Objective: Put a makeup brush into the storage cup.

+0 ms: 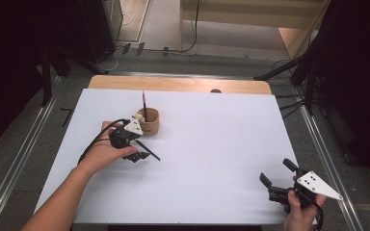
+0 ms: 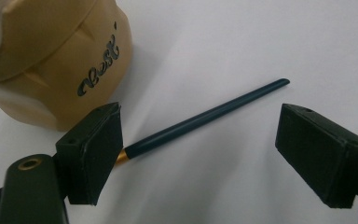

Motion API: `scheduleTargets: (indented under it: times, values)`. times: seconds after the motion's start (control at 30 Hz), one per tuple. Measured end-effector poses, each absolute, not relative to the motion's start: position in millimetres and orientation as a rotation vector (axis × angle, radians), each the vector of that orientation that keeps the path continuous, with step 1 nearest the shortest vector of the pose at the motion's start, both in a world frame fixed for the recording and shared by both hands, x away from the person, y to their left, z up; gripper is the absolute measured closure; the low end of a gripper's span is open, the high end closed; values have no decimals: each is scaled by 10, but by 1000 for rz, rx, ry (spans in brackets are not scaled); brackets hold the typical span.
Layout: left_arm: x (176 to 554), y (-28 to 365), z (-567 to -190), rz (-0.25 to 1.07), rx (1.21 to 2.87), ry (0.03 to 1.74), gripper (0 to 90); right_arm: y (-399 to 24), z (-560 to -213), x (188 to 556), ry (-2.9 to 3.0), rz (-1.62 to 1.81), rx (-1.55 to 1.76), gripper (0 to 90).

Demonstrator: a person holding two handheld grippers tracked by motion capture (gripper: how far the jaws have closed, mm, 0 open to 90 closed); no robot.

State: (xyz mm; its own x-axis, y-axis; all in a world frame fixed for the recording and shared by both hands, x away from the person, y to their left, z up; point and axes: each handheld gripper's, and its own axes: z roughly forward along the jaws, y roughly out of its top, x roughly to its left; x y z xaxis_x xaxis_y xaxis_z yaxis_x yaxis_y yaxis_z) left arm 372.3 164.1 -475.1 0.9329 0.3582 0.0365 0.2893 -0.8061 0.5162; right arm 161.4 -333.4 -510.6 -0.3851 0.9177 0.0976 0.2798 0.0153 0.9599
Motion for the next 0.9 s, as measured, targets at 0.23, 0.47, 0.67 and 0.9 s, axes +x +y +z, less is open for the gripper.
scheduleTargets:
  times: [0.23, 0.47, 0.67, 0.9]
  values:
    - [3778, 1568, -4867, 153, 2648, 465, 191, -3335, -5107, 1614, 1712, 1391, 1225, 0]
    - [3785, 1651, -4837, 137, 2640, 496, 286, -3354, -5108, 1607, 1707, 1395, 1230, 0]
    - [3787, 1708, -4793, 124, 2652, 480, 643, -3353, -5109, 1605, 1707, 1392, 1234, 0]
    - [3765, 1689, -4788, 91, 2649, 496, 846, -3326, -5108, 1609, 1715, 1391, 1232, 0]
